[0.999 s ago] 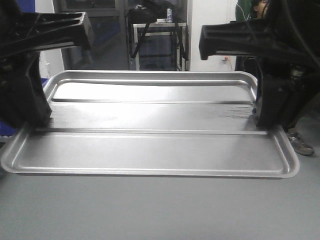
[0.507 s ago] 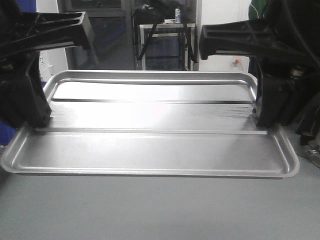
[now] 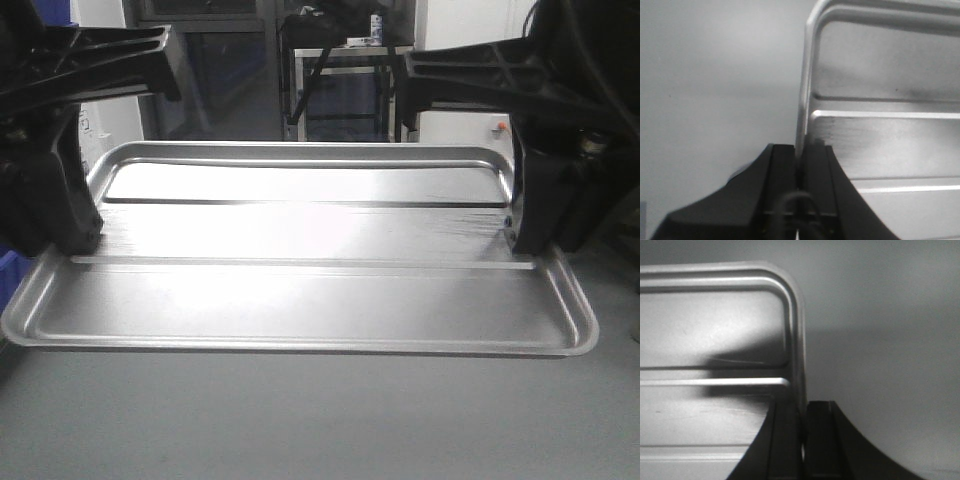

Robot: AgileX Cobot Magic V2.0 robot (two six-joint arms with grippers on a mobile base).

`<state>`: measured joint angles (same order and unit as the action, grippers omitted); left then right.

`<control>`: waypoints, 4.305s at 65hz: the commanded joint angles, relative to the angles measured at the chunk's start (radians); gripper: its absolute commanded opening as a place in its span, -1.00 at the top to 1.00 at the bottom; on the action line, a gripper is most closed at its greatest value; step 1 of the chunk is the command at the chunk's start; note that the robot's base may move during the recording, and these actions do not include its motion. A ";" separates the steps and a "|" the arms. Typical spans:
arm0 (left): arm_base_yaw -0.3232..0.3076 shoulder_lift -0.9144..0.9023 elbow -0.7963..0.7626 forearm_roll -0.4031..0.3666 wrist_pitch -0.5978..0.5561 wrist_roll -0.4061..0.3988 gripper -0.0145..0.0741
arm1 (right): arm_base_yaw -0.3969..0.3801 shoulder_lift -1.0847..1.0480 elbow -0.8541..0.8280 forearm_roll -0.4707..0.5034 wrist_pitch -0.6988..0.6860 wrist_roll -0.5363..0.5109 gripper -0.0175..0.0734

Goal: Grab silver tray and place in blue box
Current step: 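Hold the tray level with both grippers while the base drives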

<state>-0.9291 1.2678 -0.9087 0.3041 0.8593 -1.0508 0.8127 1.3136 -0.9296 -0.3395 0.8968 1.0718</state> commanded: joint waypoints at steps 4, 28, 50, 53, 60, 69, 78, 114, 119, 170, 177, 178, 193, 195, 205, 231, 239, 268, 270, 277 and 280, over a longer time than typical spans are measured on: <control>-0.005 -0.026 -0.024 0.028 -0.006 -0.010 0.91 | -0.004 -0.032 -0.024 -0.046 0.007 -0.006 0.46; -0.005 -0.026 -0.024 0.030 -0.006 -0.010 0.91 | -0.004 -0.032 -0.024 -0.047 0.008 -0.006 0.46; -0.005 -0.026 -0.024 0.030 -0.006 -0.010 0.91 | -0.004 -0.032 -0.024 -0.047 0.009 -0.006 0.46; -0.005 -0.026 -0.024 0.030 -0.006 -0.010 0.91 | -0.004 -0.032 -0.024 -0.047 0.009 -0.006 0.46; -0.005 -0.026 -0.024 0.030 -0.006 -0.010 0.91 | -0.004 -0.032 -0.024 -0.047 0.008 -0.006 0.46; -0.005 -0.026 -0.024 0.030 -0.006 -0.010 0.91 | -0.004 -0.032 -0.024 -0.047 0.008 -0.006 0.46; -0.005 -0.026 -0.024 0.030 -0.006 -0.010 0.91 | -0.004 -0.032 -0.024 -0.047 0.008 -0.006 0.46; -0.005 -0.026 -0.024 0.030 -0.006 -0.010 0.91 | -0.004 -0.032 -0.024 -0.050 0.009 -0.006 0.46; -0.005 -0.026 -0.024 0.030 -0.006 -0.010 0.91 | -0.004 -0.032 -0.024 -0.052 0.009 -0.006 0.46; -0.005 -0.026 -0.024 0.030 -0.006 -0.010 0.91 | -0.004 -0.032 -0.024 -0.052 0.009 -0.006 0.46; -0.005 -0.026 -0.024 0.030 -0.006 -0.010 0.91 | -0.004 -0.032 -0.024 -0.052 0.009 -0.006 0.46; -0.005 -0.026 -0.024 0.030 -0.006 -0.010 0.91 | -0.004 -0.032 -0.024 -0.052 0.009 -0.006 0.46; -0.005 -0.026 -0.024 0.030 -0.006 -0.010 0.91 | -0.004 -0.032 -0.024 -0.052 0.009 -0.006 0.46; -0.005 -0.026 -0.024 0.030 -0.006 -0.010 0.91 | -0.004 -0.032 -0.024 -0.052 0.009 -0.006 0.46; -0.005 -0.026 -0.024 0.030 -0.006 -0.010 0.91 | -0.004 -0.032 -0.024 -0.052 0.009 -0.006 0.46; -0.005 -0.026 -0.024 0.030 -0.006 -0.010 0.91 | -0.004 -0.032 -0.024 -0.052 0.009 -0.006 0.46; -0.005 -0.026 -0.024 0.030 -0.006 -0.010 0.91 | -0.004 -0.032 -0.024 -0.052 0.009 -0.006 0.46; -0.005 -0.026 -0.024 0.030 -0.006 -0.010 0.91 | -0.004 -0.032 -0.024 -0.052 0.011 -0.006 0.46; -0.005 -0.026 -0.024 0.030 -0.006 -0.010 0.91 | -0.004 -0.032 -0.024 -0.052 0.011 -0.006 0.46; -0.005 -0.026 -0.024 0.030 -0.006 -0.010 0.91 | -0.004 -0.032 -0.024 -0.052 0.011 -0.006 0.46; -0.005 -0.026 -0.024 0.030 -0.006 -0.010 0.91 | -0.004 -0.032 -0.024 -0.052 0.011 -0.006 0.46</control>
<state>-0.9291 1.2696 -0.9071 0.3041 0.8507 -1.0508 0.8127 1.3136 -0.9296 -0.3432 0.9012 1.0718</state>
